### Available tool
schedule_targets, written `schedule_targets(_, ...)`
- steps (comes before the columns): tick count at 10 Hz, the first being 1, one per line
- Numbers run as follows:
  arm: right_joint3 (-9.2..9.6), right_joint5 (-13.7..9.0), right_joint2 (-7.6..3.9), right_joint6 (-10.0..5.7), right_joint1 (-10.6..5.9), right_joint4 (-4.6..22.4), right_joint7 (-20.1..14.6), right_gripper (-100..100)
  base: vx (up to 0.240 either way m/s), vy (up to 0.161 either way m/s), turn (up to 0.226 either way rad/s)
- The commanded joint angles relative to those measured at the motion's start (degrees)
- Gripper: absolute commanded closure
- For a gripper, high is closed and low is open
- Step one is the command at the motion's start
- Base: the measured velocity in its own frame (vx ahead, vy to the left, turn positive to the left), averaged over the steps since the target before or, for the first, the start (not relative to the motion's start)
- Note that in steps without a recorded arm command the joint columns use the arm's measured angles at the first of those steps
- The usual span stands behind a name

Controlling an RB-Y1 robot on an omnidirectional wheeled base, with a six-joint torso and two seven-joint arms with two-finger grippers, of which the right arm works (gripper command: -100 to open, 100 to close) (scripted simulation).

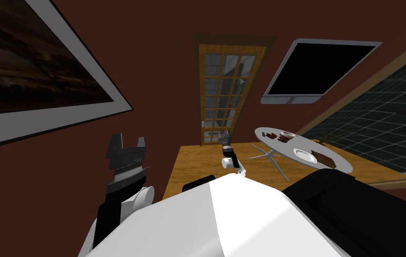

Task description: Pull the door open

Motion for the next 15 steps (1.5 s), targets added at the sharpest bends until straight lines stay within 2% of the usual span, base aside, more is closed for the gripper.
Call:
schedule_targets(1,-0.21,-1.0,-0.38,-0.90,-1.23,2.9,-2.1,-100,0.098,-0.004,0.084)
schedule_targets(15,-1.08,-9.4,-1.90,-7.92,-9.14,26.2,-19.3,-100,0.100,-0.012,0.088)
